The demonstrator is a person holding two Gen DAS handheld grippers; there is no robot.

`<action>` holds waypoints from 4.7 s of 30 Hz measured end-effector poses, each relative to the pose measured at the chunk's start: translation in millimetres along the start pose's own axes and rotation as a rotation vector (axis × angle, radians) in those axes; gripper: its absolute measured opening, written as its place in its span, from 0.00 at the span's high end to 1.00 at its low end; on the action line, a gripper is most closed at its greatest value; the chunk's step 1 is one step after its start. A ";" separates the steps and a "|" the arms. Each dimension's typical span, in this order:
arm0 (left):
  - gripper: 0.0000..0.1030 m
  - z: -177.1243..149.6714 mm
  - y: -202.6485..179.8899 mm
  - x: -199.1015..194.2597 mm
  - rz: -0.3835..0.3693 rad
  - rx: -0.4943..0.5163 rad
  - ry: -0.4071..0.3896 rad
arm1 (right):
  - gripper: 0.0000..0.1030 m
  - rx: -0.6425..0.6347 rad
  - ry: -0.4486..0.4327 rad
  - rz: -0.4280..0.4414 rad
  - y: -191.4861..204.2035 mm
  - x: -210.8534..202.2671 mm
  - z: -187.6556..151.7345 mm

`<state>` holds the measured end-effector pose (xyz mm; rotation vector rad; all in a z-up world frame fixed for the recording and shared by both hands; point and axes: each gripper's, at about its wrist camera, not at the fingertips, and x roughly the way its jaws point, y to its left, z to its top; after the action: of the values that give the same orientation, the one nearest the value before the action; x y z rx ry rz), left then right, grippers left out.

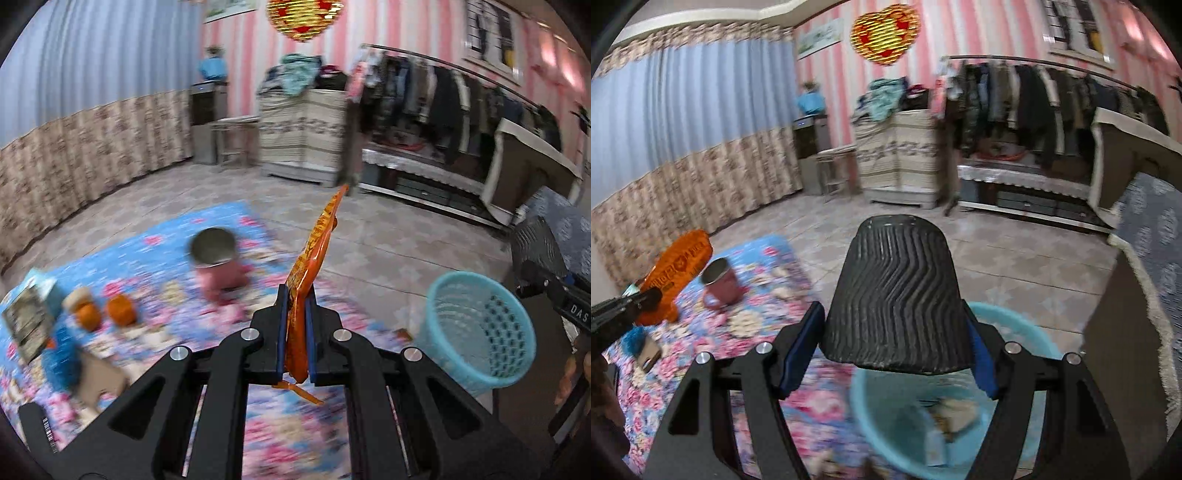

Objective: Collect trash
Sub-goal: 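Carry the orange snack bag with the left gripper over the blue basket, then open the left gripper to drop the snack bag into the basket, then move both tools back over the bed toward the remaining items, then grasp the blue plastic bag with the left gripper while the right grasps an orange peel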

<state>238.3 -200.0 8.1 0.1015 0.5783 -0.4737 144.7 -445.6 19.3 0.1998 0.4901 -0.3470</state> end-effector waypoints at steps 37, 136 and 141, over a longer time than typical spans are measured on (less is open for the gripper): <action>0.23 10.4 -186.3 103.7 -0.118 0.192 0.004 | 0.31 0.091 0.028 -0.192 -119.5 16.8 -27.2; 0.74 -101.3 374.6 -68.5 0.518 -0.342 0.086 | 0.07 -0.408 0.320 0.424 440.8 200.7 -92.0; 0.74 -100.8 374.3 -70.9 0.514 -0.364 0.087 | 0.55 -0.456 0.350 0.473 456.1 207.2 -94.3</action>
<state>307.2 183.4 -51.7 -0.0779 0.6880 0.1391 445.3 -56.9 -116.4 -0.0735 0.8314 0.2706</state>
